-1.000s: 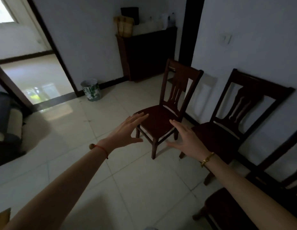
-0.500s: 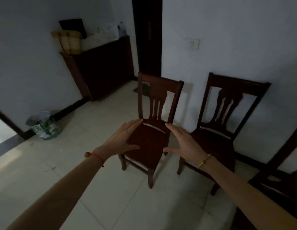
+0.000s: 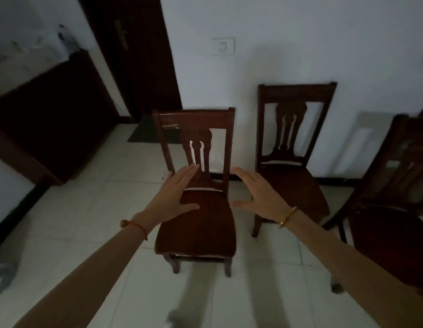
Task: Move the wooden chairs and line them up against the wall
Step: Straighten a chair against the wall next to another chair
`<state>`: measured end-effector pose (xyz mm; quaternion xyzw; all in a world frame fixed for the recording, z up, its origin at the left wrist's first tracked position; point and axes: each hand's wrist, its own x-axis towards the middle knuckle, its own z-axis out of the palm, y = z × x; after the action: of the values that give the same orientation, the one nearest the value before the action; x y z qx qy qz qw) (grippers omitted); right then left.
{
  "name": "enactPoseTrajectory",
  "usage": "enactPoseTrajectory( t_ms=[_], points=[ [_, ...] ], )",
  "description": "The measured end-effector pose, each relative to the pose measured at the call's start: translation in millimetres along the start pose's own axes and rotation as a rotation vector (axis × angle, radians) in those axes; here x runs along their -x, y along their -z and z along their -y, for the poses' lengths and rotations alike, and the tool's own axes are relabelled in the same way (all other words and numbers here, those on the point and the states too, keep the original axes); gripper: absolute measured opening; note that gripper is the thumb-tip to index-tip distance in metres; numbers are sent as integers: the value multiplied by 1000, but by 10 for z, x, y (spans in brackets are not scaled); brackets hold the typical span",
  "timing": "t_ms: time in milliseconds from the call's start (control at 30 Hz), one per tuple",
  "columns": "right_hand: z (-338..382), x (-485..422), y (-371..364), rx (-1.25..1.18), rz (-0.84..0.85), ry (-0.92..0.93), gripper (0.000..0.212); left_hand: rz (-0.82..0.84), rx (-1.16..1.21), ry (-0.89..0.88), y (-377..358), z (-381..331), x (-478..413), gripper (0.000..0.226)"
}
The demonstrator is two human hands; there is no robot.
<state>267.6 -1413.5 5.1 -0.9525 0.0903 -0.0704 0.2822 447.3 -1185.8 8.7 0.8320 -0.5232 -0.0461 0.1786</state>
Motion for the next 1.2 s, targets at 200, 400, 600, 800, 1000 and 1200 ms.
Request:
enactPoseTrajectory(
  t_ms=[200,400,600,800,1000,1200],
  points=[
    [448,-265,-544,24,-123,-103,98,28,17,-145,70,798,30,112],
    [542,-367,-997,87,-119,-197,103,81,118,-90,-194,1378,260,110],
    [229,-236,-1744,128,-147,-209,101,58,153,-79,-826,1816,439,110],
    [-215,-114,-2596,141,-145,-220,100,58,165,-103,-1694,2298,568,111],
    [-719,-158,-3415,177,-181,-260,101,30,171,-123,-2603,2753,625,107],
    [-1270,-76,-4236,112,-202,-368,102,-82,151,-29,-3479,3242,866,95]
  ],
)
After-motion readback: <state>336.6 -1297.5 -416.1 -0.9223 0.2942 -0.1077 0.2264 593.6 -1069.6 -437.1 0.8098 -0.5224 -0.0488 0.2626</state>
